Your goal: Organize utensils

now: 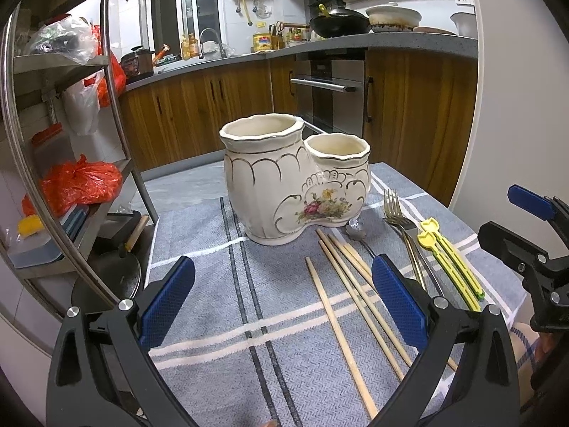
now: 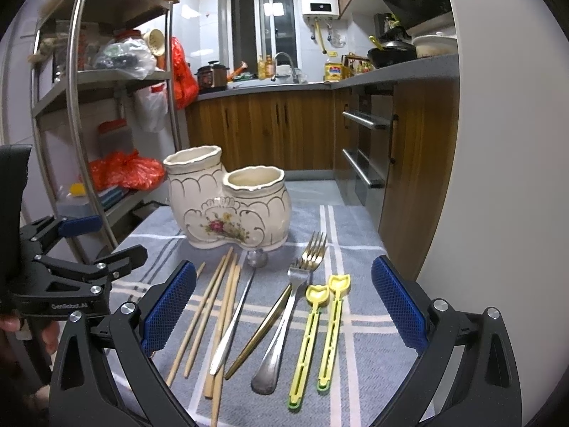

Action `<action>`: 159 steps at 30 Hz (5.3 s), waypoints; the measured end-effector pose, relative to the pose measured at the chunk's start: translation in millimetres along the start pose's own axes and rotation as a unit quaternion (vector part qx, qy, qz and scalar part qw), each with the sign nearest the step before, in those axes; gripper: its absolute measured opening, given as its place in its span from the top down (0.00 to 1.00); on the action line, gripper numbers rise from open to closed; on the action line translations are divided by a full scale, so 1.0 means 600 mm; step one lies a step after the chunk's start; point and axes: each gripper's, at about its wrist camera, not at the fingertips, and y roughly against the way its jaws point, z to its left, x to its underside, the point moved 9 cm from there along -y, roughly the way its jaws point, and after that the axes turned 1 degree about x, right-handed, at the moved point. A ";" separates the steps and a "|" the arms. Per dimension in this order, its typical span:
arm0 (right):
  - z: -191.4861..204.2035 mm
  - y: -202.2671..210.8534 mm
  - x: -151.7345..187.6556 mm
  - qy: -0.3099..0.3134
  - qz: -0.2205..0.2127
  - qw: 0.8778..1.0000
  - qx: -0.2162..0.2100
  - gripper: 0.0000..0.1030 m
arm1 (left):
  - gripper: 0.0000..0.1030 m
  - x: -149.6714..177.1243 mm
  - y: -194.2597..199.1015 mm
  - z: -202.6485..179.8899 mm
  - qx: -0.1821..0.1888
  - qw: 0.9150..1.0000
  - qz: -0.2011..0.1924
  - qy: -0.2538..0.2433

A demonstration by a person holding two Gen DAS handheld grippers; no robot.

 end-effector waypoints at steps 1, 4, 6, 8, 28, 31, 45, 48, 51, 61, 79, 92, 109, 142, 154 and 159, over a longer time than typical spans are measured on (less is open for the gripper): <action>0.000 -0.001 0.000 0.000 0.000 1.000 0.000 0.05 | 0.05 0.000 -0.001 0.000 -0.001 1.000 0.000 0.000; 0.000 0.000 0.000 0.000 -0.001 1.000 -0.001 0.05 | 0.05 0.001 -0.001 -0.001 0.001 1.000 0.002 0.000; 0.000 -0.001 0.000 0.000 0.000 1.000 0.000 0.05 | 0.05 0.001 -0.001 -0.001 0.000 1.000 0.002 0.000; 0.000 0.000 0.000 0.000 0.000 1.000 -0.001 0.05 | 0.05 0.001 -0.001 -0.001 0.000 1.000 0.002 0.000; -0.003 -0.004 0.003 -0.002 0.003 1.000 -0.001 0.05 | 0.05 0.003 -0.002 -0.007 0.004 1.000 0.001 -0.005; -0.007 -0.005 0.007 -0.004 0.002 1.000 0.000 0.05 | 0.05 0.004 -0.005 -0.007 0.005 1.000 0.002 -0.006; -0.045 -0.021 0.027 -0.001 0.034 0.999 0.026 0.05 | 0.05 0.006 -0.028 0.012 0.016 1.000 0.014 -0.012; -0.067 -0.028 0.033 -0.004 0.049 0.998 0.045 0.05 | 0.05 0.016 -0.045 0.020 0.044 0.998 0.043 0.007; -0.080 -0.037 0.041 0.006 0.074 0.996 0.046 0.05 | 0.05 0.035 -0.059 0.015 0.036 0.996 0.077 -0.030; -0.092 -0.076 0.088 0.006 0.164 0.986 0.029 0.18 | 0.05 0.072 -0.071 -0.016 0.061 0.988 0.126 -0.067; -0.093 -0.138 0.114 -0.019 0.225 0.974 0.022 0.67 | 0.43 0.134 -0.061 -0.071 0.098 0.976 0.179 -0.080; -0.093 -0.164 0.099 -0.011 0.218 0.976 0.019 0.90 | 0.92 0.118 -0.085 -0.055 0.112 0.974 0.180 -0.076; -0.049 -0.088 -0.014 -0.008 0.082 0.996 -0.021 0.90 | 0.94 0.045 -0.028 -0.023 0.158 0.986 0.041 -0.042; 0.019 -0.313 -0.235 -0.161 -0.054 0.980 -0.106 0.90 | 0.94 -0.283 -0.166 0.078 0.184 0.971 -0.128 0.084; 0.029 -0.323 -0.187 -0.097 -0.040 0.993 -0.062 0.90 | 0.94 -0.241 -0.164 0.059 0.152 0.978 -0.139 0.034; 0.036 -0.311 -0.170 -0.074 -0.027 0.995 -0.060 0.90 | 0.94 -0.219 -0.159 0.060 0.139 0.982 -0.126 0.026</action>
